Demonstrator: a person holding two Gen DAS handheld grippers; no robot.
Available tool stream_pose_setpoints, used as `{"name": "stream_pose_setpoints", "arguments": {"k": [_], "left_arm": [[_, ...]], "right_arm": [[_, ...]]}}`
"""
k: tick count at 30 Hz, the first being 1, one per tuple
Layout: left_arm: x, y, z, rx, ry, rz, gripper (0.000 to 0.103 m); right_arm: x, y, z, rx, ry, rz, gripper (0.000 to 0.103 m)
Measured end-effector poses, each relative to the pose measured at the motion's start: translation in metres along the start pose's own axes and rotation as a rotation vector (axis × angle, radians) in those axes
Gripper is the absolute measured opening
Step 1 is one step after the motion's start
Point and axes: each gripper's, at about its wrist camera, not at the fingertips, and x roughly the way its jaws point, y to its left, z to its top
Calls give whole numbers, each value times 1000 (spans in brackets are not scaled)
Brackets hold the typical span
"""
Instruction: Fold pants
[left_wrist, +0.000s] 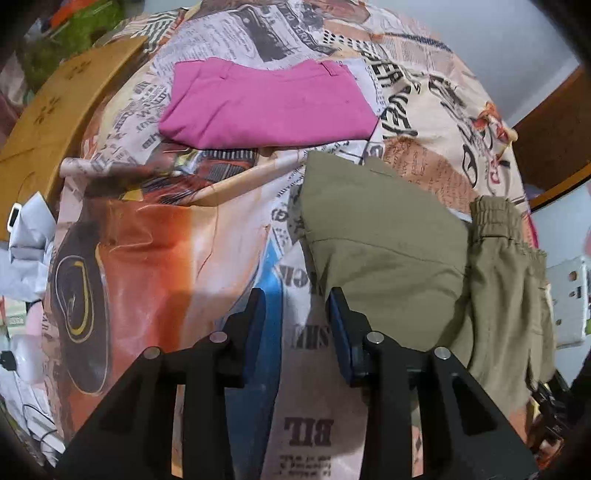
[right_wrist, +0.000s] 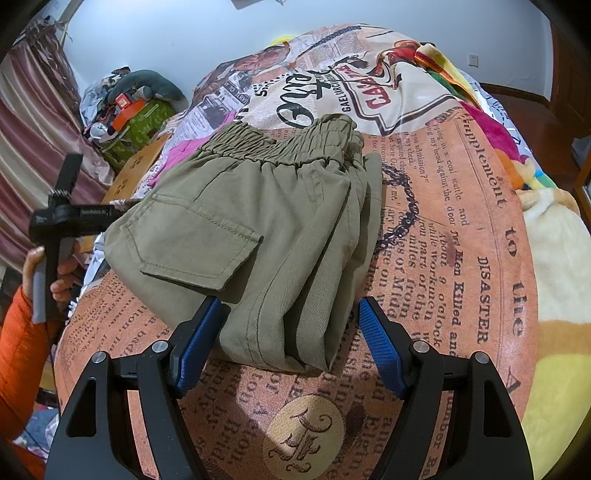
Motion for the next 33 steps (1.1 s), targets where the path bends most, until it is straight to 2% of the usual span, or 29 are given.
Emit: {"name": "stream_pose_setpoints", "arguments": {"k": [6,10,11,14,18,21,23,27,30,31,33], "left_arm": [[-27,-21,2,92,-69,95,36],[-35,-25,7,123,-126,266,36],[-36,-20,8,106,-121,254,36],[-49,-9,5,46,-110,130,36],[-64,-30,-9,115,-106,0,37],[-55,-42,-16,119,-67,-88,45],[-44,-46,-19,118,-37,-85,45],[-9,-30,-30,72,40,2,48],[-12,-11,-40,31,35,-39,48],[-15,-7,-43,32,38,-32,48],[-24,-2,-47,43,24,50,47]], "right_arm": [[0,1,0,0,0,-3,73],[0,2,1,0,1,-11,73],[0,2,1,0,1,-12,73],[0,2,1,0,1,-16,74],[0,2,2,3,3,-20,75],[-2,1,4,14,11,-20,75],[-5,1,6,23,20,-27,75],[-14,9,9,-8,11,-65,75],[-23,14,13,-43,-9,-90,75],[-27,14,14,-46,-17,-93,75],[-32,13,19,-42,-36,-99,75]]}}
